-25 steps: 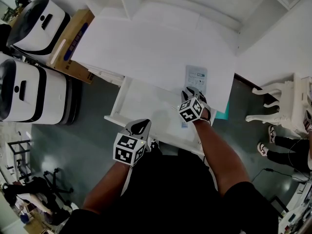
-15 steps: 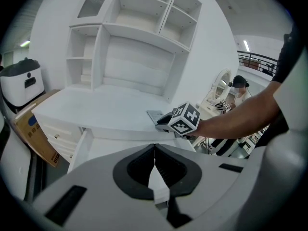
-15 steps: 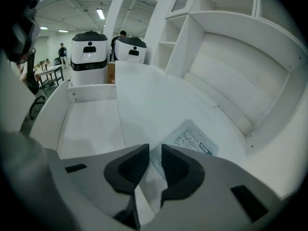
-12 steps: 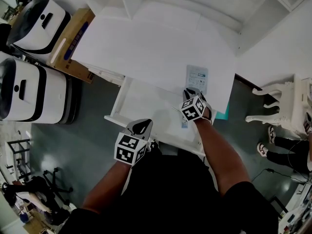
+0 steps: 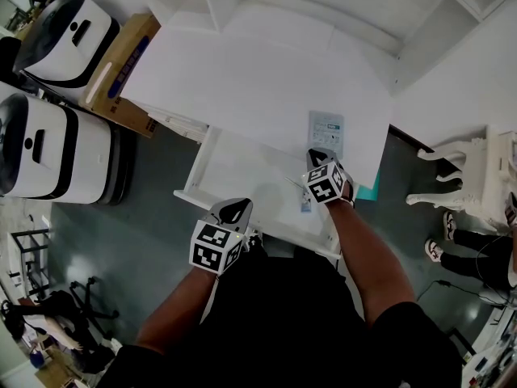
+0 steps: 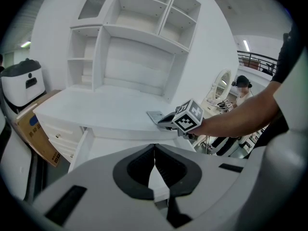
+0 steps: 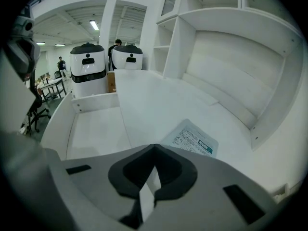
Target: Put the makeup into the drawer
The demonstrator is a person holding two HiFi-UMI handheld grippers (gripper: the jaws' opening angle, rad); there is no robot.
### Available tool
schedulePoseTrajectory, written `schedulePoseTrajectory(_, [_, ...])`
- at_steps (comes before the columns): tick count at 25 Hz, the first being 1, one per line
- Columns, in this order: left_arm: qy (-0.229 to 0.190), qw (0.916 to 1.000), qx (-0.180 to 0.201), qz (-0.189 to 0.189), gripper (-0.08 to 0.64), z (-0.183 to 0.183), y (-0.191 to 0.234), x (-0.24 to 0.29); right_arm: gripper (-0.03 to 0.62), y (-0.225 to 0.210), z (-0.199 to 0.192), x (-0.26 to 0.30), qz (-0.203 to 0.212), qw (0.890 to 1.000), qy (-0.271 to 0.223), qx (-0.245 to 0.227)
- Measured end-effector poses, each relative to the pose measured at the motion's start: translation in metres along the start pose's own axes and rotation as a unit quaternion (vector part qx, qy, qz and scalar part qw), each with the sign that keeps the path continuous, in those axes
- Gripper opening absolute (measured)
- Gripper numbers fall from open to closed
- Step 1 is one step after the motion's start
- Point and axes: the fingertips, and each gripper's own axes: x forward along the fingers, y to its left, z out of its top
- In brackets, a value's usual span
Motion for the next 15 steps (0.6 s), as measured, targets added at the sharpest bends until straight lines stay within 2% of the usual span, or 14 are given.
schedulePoseTrajectory(4, [-0.004, 1.0000, 0.004, -0.005, 0.011, 0.002, -0.004, 0.000, 0.026, -0.002, 0.004, -0.019, 0.001, 0.999, -0.025, 0.047])
schedulePoseTrajectory(9, [-0.009, 0.9999, 0.008, -0.012, 0.011, 0.003, -0.010, 0.003, 0.025, -0.014, 0.015, -0.050, -0.008, 0.991, -0.068, 0.117])
schedulePoseTrajectory(15, [-0.015, 0.9995, 0.016, -0.024, 0.011, 0.007, -0.022, 0.007, 0.025, -0.027, 0.033, -0.091, -0.014, 0.983, -0.113, 0.146])
